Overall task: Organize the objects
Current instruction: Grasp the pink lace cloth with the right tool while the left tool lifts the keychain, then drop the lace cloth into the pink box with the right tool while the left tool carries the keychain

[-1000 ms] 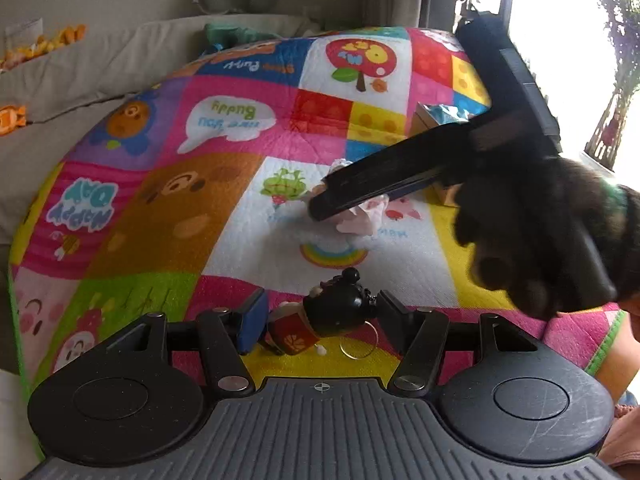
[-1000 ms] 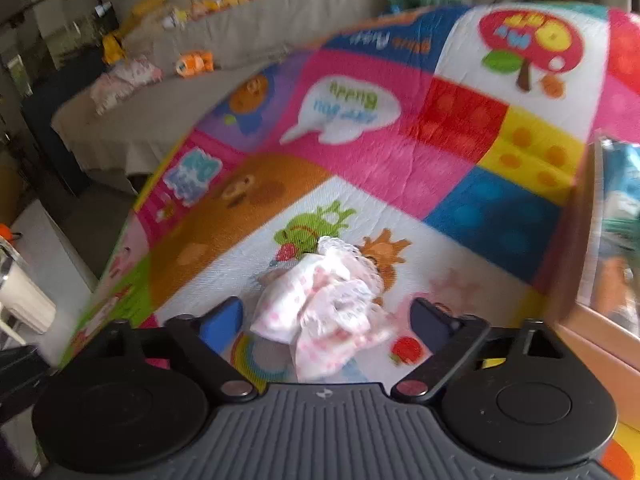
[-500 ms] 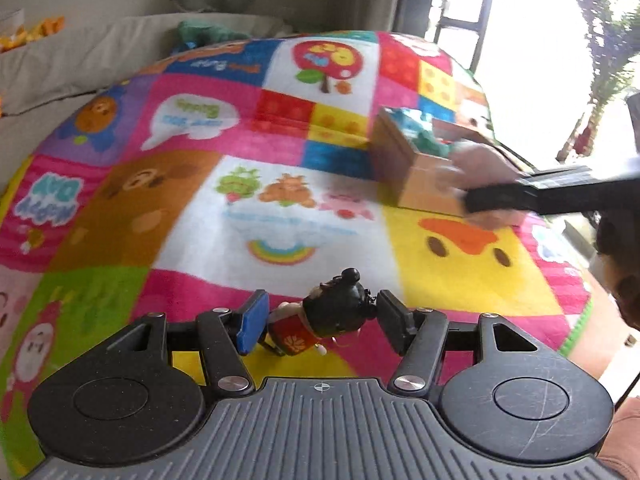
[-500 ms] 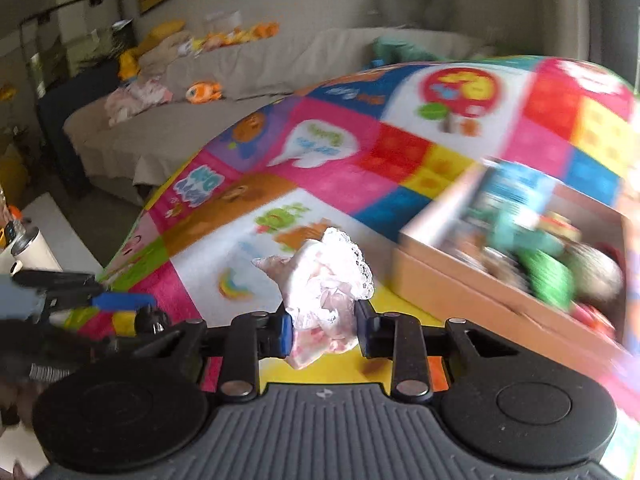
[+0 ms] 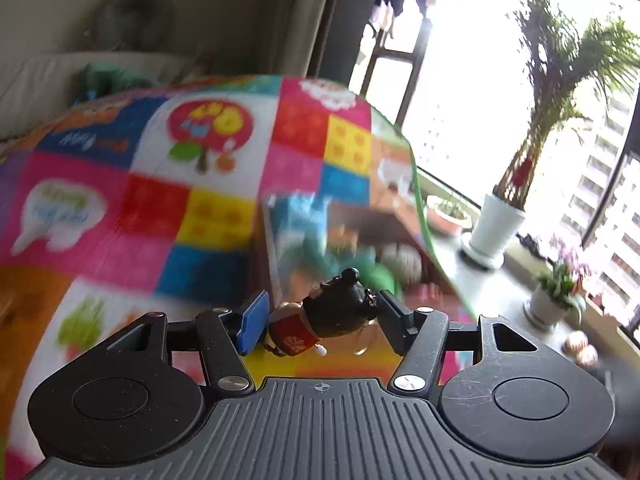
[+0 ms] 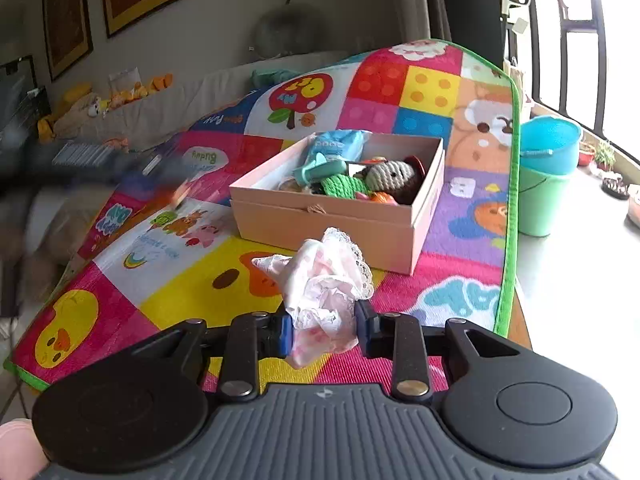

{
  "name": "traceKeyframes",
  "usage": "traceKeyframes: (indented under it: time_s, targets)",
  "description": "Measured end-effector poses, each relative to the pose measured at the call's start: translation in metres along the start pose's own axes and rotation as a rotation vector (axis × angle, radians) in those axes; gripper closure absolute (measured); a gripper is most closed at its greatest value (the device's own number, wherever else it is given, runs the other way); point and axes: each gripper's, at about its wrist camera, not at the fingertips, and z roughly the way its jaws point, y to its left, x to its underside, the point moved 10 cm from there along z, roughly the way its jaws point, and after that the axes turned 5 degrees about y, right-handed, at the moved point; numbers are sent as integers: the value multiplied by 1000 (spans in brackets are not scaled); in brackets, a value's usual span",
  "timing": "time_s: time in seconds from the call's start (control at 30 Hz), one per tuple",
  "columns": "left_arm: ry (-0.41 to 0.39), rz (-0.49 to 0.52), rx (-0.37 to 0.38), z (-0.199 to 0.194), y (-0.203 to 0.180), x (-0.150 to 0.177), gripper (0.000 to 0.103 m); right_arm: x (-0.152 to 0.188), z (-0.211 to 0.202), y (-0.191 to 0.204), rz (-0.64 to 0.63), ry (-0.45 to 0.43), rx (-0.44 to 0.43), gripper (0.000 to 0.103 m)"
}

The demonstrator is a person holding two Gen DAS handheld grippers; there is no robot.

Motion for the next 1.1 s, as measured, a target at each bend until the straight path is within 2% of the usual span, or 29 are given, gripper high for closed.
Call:
traceKeyframes:
  time_s: [0.13,0.2,0.27,0.33,0.4,0.5,0.67,0.8,0.9,0.97,1.1]
  targets:
    - [28,-131,45,51,-2,-31,38,3,2,-8,29,-12,-6,74]
    - [80,-183,14,75,5,-33,39,6,3,-11,39,-12,-2,74]
    - [128,-191,-38,90,13,-28,39,10,5,-15,44,-4,1,74]
    - [142,-194,-53,92,18,-22,47,13,9,-18,50,7,4,74]
    - [102,-207,-40,83,22,-23,50,16,12,-20,56,16,6,74]
    - [5,-238,23,62,24,-34,50,17,18,-21,69,29,4,74]
    - [-56,-211,15,29,29,-35,50,7,14,-17,67,11,-7,74]
    - [-47,-155,16,9,26,-5,50,-33,4,-18,21,-41,-6,74]
    - [-13,-130,23,4,24,20,50,-85,11,-27,-21,-68,25,74]
    - [8,-129,35,4,24,33,50,-124,31,-40,3,-44,52,74]
    - [18,-150,65,3,30,48,50,-174,86,-67,64,43,117,74]
